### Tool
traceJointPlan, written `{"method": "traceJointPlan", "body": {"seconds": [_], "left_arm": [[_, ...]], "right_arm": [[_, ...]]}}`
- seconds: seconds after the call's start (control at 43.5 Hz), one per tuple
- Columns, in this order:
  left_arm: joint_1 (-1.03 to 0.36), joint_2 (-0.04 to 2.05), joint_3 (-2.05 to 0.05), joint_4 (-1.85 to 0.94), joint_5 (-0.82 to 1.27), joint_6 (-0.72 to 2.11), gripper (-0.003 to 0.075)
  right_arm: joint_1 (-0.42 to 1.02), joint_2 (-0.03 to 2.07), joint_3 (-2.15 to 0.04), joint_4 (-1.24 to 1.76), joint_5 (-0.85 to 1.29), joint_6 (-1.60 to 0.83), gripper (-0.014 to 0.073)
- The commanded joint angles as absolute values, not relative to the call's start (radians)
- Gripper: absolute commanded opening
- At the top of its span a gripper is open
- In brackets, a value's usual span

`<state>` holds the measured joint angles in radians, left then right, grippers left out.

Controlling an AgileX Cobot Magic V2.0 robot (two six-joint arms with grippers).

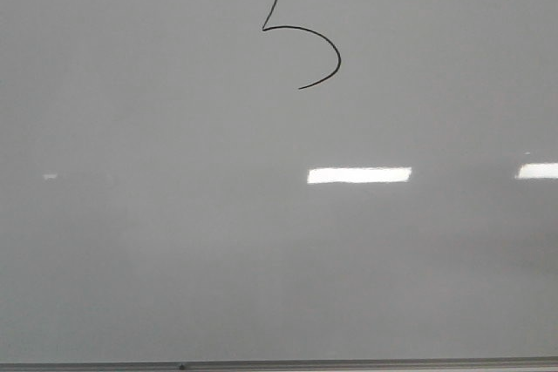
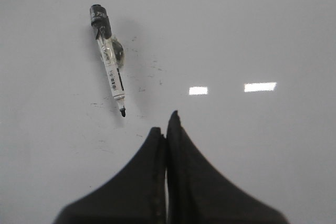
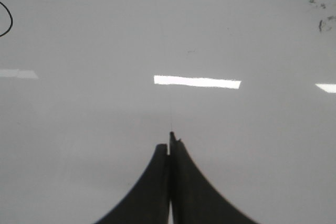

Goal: Write number 5 on whiteboard

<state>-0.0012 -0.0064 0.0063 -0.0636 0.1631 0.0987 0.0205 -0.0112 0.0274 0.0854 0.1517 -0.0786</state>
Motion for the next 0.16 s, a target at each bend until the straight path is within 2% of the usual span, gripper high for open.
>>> {"method": "traceJointPlan", "body": {"seconds": [0.0,0.138], "left_arm": [[-0.007,-0.020,0.014,-0.073,0.085,0.087,-0.0020],[-0.007,-0.020,0.014,-0.073,0.085,0.087,-0.0020]], "right_arm": [[0.014,-0.029,0.012,0.077,0.080,-0.077,-0.0063],[0.014,-0.029,0.012,0.077,0.080,-0.077,-0.0063]]}}
